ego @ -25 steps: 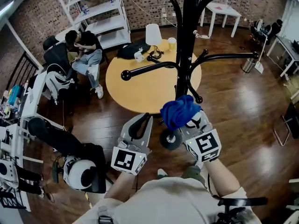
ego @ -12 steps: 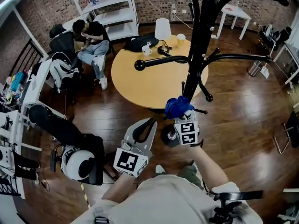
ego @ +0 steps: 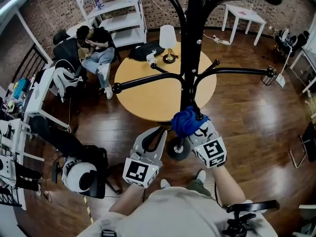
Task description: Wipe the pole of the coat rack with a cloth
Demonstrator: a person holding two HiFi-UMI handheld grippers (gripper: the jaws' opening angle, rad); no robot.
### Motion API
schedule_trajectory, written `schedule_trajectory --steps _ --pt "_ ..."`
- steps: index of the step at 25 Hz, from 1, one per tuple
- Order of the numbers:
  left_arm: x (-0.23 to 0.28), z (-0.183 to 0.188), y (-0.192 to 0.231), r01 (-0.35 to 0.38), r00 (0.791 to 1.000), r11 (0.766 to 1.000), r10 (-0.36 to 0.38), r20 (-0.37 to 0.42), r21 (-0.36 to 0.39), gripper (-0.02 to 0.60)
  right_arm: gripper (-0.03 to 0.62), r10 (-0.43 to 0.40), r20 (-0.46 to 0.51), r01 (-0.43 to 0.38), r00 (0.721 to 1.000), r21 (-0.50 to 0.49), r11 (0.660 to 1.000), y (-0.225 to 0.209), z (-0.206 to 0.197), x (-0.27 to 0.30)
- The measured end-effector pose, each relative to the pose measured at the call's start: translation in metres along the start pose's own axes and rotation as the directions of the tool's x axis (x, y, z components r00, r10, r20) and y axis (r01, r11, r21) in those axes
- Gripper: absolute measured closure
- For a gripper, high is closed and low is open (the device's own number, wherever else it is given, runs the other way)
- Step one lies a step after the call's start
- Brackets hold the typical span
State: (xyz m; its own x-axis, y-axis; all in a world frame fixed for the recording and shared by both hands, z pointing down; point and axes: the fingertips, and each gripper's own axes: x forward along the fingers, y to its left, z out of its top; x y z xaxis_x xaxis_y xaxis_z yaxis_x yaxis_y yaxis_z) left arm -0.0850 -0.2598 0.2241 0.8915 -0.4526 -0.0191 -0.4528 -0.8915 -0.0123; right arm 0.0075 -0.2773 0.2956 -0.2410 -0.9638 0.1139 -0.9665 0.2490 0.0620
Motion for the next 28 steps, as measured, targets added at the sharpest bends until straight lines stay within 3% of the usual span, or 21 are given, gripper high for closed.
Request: schedule_trajectory --steps 4,8,10,13,16,18,20,22,24,28 --pt "0.028 0.003 -0.016 -0.033 0.999 0.999 0.033 0.008 0.013 0.548 0.488 0.139 0.104 -0.132 0.985 -0.071 0.989 -0.049 0.07 -0.017" --pt "0.05 0.008 -0.038 -0.092 0.996 0.996 0.092 0.001 0.014 0.548 0.488 0.311 0.038 -0.304 0.95 -0.119 0.945 -0.071 0.079 0.005" --pt "0.056 0.001 -0.045 -0.125 0.992 0.992 0.125 -0.006 0.016 0.548 0.488 0.398 -0.001 -0.396 0.917 -0.105 0.912 -0.066 0.059 0.011" --pt "0.057 -0.012 -0.042 -0.204 0.978 0.979 0.204 -0.035 0.004 0.548 0.488 0.455 -0.078 -0.459 0.887 -0.052 0.887 -0.06 -0.003 0.02" --pt "0.05 -0.034 -0.041 -0.291 0.954 0.957 0.289 -0.075 -0.014 0.548 0.488 0.473 -0.26 -0.489 0.842 0.005 0.872 -0.051 -0.095 0.031" --pt "0.045 -0.045 -0.044 -0.339 0.937 0.941 0.335 -0.095 -0.025 0.548 0.484 0.466 -0.324 -0.482 0.823 0.037 0.876 -0.049 -0.14 0.041" --pt "0.039 -0.056 -0.048 -0.36 0.929 0.933 0.355 -0.105 -0.03 0.548 0.479 0.469 -0.304 -0.464 0.829 0.092 0.881 -0.05 -0.155 0.046" --pt "0.032 -0.063 -0.054 -0.365 0.926 0.93 0.36 -0.113 -0.031 0.548 0.48 0.454 -0.249 -0.444 0.855 0.099 0.891 -0.053 -0.145 0.038" --pt "0.027 -0.066 -0.055 -0.365 0.927 0.93 0.361 -0.106 -0.027 0.548 0.484 0.438 -0.136 -0.431 0.889 0.08 0.899 -0.057 -0.111 0.018" --pt "0.017 -0.056 -0.055 -0.355 0.934 0.935 0.352 -0.065 -0.028 0.548 0.487 0.402 0.084 -0.41 0.912 0.108 0.906 -0.056 -0.034 -0.043"
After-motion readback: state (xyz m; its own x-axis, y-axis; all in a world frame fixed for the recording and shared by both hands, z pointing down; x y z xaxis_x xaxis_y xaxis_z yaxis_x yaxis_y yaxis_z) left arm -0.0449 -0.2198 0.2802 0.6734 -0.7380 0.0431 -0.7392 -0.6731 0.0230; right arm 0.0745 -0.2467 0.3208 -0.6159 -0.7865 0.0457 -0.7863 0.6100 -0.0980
